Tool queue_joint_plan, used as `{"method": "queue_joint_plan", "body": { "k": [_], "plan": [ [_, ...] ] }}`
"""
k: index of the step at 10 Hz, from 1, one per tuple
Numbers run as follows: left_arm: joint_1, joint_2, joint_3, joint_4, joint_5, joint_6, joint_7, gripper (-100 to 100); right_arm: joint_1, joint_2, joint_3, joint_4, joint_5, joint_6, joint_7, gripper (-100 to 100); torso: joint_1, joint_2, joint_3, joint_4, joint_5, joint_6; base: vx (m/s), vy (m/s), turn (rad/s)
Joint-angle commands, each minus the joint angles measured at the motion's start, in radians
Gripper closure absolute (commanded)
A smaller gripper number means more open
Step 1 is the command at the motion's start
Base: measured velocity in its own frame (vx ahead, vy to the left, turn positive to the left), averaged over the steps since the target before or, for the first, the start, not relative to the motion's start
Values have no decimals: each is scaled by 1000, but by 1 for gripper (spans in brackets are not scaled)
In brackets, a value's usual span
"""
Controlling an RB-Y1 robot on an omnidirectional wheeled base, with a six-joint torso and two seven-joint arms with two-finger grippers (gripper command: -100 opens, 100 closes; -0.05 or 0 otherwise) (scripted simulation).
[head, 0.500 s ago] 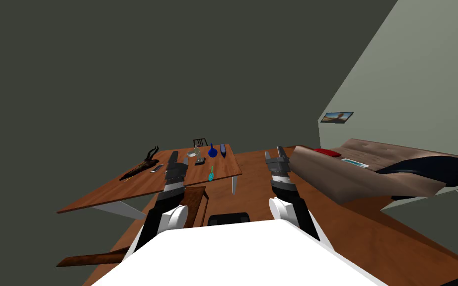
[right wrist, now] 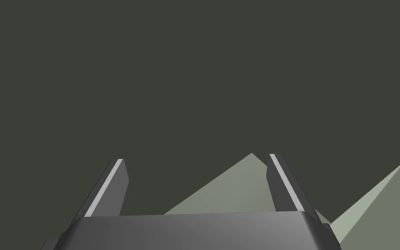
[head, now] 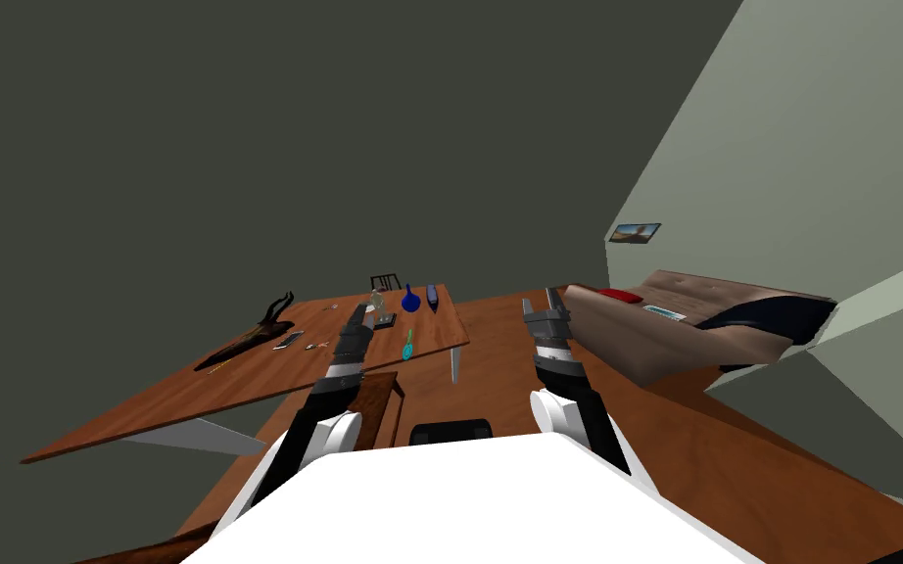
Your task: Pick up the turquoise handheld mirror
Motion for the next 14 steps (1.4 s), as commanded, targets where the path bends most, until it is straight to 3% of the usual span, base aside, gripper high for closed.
{"method": "queue_joint_plan", "body": {
  "k": [1,9,13,14],
  "plan": [
    [10,44,0,30,-8,12,-20,-100,0,0,0,0,0,0,0,0,0,0,0,0,0,0,12,-84,-173],
    [30,241,44,239,-44,116,-136,-100,0,0,0,0,0,0,0,0,-5,-1,0,0,-1,0,28,-120,-264],
    [36,319,65,357,-59,185,-201,-100,0,0,0,0,0,0,0,0,-2,-3,-1,-1,-1,-1,70,-97,-257],
    [36,319,65,357,-59,185,-201,-100,0,0,0,0,0,0,0,0,-1,-2,-1,-1,-1,-1,39,-49,-51]
  ]
}}
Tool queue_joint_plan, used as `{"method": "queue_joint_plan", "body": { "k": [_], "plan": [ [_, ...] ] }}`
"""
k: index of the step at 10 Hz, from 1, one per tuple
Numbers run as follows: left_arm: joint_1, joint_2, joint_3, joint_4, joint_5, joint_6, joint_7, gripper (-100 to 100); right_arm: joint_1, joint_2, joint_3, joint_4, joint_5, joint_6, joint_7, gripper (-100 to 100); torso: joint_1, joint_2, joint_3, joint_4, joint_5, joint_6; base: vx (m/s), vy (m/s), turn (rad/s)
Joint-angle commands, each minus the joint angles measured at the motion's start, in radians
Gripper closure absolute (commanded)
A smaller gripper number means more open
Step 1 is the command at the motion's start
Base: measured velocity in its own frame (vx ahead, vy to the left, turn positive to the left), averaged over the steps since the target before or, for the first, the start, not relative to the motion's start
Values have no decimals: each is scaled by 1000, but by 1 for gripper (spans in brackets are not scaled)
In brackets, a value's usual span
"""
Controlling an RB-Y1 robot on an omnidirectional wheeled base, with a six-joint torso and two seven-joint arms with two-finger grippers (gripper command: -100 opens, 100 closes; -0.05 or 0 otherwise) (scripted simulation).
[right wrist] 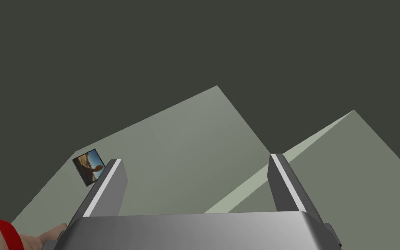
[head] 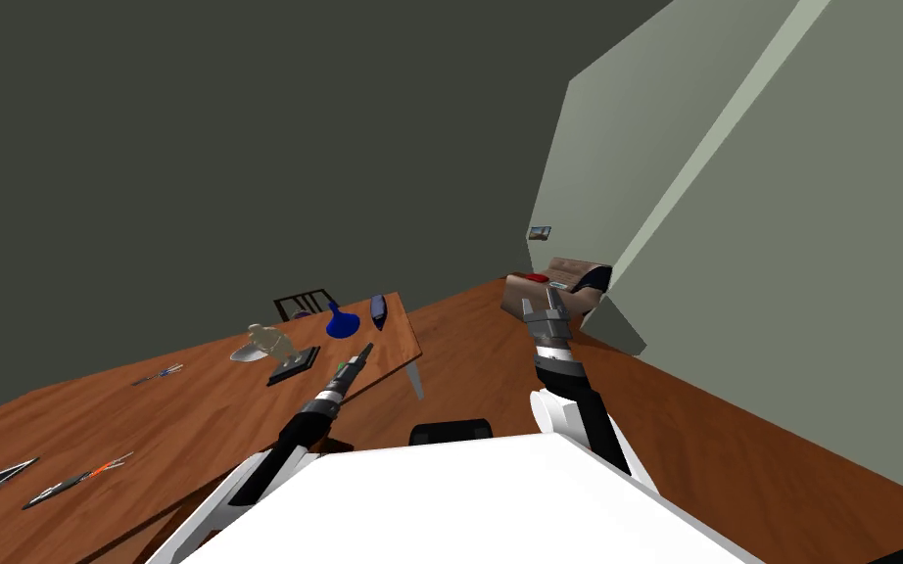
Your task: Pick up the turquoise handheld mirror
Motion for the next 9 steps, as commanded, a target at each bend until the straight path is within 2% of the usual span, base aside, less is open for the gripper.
{"method": "queue_joint_plan", "body": {
  "k": [1,4,7,9],
  "plan": [
    [-9,19,3,43,-4,24,-20,-100,0,0,0,0,0,0,0,0,0,0,0,0,0,0,26,-44,-158],
    [-12,68,12,127,-7,97,-67,-100,0,0,0,0,0,0,0,0,1,-1,0,0,0,0,60,-35,-158],
    [-15,83,14,158,-7,125,-83,-100,0,0,0,0,0,0,0,0,3,1,1,0,1,0,36,-11,-53],
    [-23,109,17,214,-5,186,-113,-100,0,0,0,0,0,0,0,0,4,1,1,0,1,0,39,6,-65]
  ]
}}
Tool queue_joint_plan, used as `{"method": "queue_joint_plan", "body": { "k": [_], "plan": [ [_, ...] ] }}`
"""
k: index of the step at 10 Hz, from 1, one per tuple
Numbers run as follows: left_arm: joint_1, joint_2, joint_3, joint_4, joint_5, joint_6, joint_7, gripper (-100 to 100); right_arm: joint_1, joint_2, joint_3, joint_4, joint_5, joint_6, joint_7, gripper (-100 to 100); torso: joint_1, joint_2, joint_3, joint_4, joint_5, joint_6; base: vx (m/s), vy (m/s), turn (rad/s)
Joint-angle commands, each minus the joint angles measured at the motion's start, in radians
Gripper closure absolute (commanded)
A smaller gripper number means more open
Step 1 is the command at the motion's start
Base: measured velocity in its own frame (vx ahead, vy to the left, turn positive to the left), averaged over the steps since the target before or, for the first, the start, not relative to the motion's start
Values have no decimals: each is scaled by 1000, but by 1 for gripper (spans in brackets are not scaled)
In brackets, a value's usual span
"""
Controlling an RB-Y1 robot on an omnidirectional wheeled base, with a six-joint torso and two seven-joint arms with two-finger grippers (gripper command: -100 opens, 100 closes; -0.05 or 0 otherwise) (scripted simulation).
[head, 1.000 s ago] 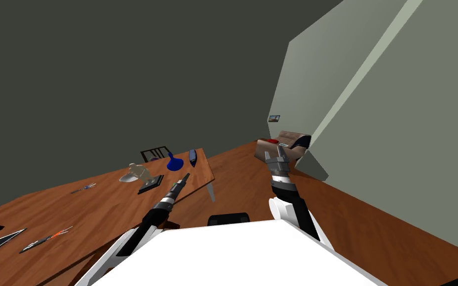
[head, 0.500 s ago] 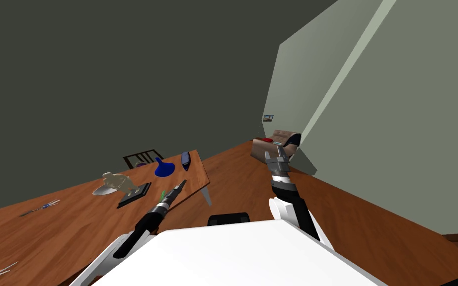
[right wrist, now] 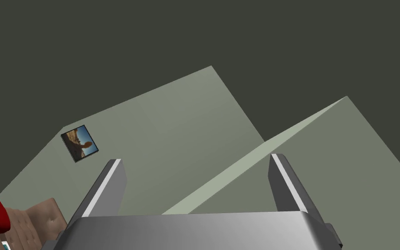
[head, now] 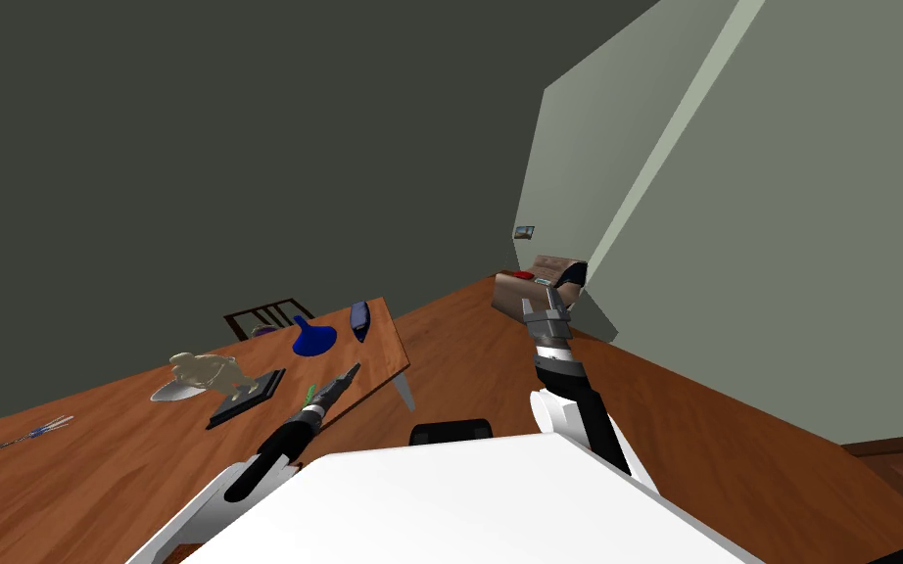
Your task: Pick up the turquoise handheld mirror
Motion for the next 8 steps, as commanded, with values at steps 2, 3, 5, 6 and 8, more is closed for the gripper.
{"method": "queue_joint_plan", "body": {
  "k": [2,3,5,6,8],
  "plan": [
    [-2,23,3,62,2,77,-43,-100,0,0,0,0,0,0,0,0,1,0,0,0,0,0,50,34,-43],
    [-2,23,3,62,2,85,-43,-100,0,0,0,0,0,0,0,0,2,0,0,0,0,0,43,35,-7],
    [-14,41,1,113,9,152,-71,-100,0,0,0,0,0,0,0,0,1,0,0,0,0,0,40,28,-10],
    [-14,41,1,114,9,154,-71,-100,0,0,0,0,0,0,0,0,2,0,0,0,0,0,37,29,-4],
    [-28,55,-2,162,17,213,-97,-100,0,0,0,0,0,0,0,0,1,1,1,0,0,0,33,32,4]
  ]
}}
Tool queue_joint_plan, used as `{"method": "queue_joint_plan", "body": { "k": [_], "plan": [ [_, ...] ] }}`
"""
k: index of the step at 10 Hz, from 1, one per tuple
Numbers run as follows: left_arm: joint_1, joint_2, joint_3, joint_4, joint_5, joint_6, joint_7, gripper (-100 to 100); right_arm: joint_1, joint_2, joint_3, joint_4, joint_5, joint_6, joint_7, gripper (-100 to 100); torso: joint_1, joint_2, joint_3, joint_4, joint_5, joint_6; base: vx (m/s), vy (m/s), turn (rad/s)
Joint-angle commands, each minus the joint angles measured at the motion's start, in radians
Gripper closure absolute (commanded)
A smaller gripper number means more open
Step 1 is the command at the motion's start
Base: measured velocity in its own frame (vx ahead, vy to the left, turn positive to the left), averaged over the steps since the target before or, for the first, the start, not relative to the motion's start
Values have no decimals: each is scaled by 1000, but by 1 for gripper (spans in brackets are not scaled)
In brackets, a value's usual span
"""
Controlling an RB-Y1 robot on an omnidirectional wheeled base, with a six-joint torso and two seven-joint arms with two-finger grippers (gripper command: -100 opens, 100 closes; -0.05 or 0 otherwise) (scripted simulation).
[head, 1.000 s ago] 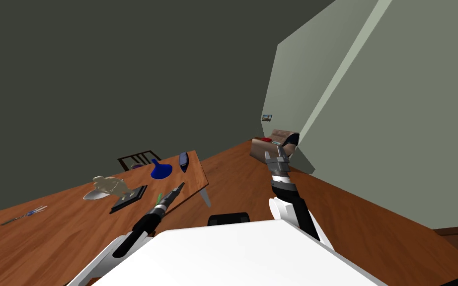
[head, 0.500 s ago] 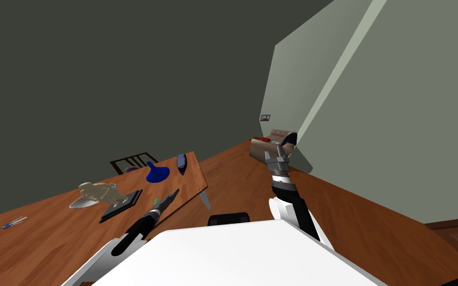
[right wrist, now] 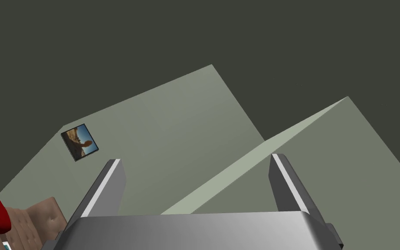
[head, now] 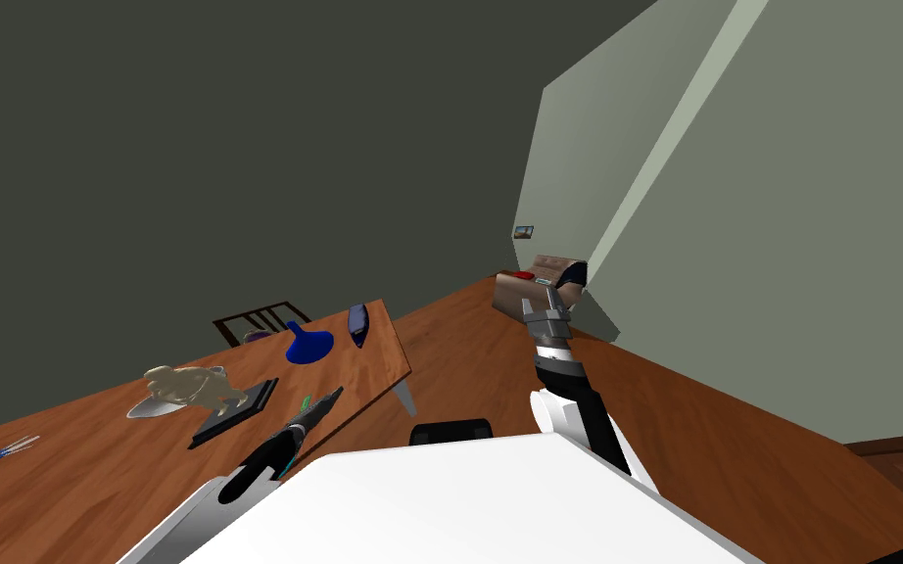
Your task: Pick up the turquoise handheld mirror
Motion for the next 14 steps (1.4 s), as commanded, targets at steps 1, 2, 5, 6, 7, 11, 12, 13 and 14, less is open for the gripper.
{"method": "queue_joint_plan", "body": {
  "k": [1,2,5,6,7,11,12,13,14],
  "plan": [
    [-16,1,-3,26,0,31,-11,-100,0,0,0,0,0,0,0,0,0,0,0,0,0,0,28,33,4],
    [-23,7,-5,49,4,65,-23,-100,0,0,0,0,0,0,0,0,0,0,0,0,0,0,24,34,3],
    [-36,17,-8,91,12,128,-46,-100,0,0,0,0,0,0,0,0,-1,1,0,0,0,0,27,31,7],
    [-42,21,-10,109,16,157,-56,-100,0,0,0,0,0,0,0,0,0,1,0,0,0,0,35,37,8],
    [-48,25,-11,127,19,184,-65,-100,0,0,0,0,0,0,0,0,0,0,0,0,0,0,33,34,3],
    [-64,38,-16,179,29,262,-93,-100,0,0,0,0,0,0,0,0,-1,0,0,0,0,0,32,25,-4],
    [-67,40,-19,192,32,281,-100,-100,0,0,0,0,0,0,0,0,-2,1,0,0,0,0,27,7,-13],
    [-69,40,-19,197,31,260,-96,-100,0,0,0,0,0,0,0,0,-2,1,0,0,0,0,12,3,-3],
    [-70,41,-19,200,33,262,-97,0,0,0,0,0,0,0,0,0,-3,2,1,0,0,0,0,0,0]
  ]
}}
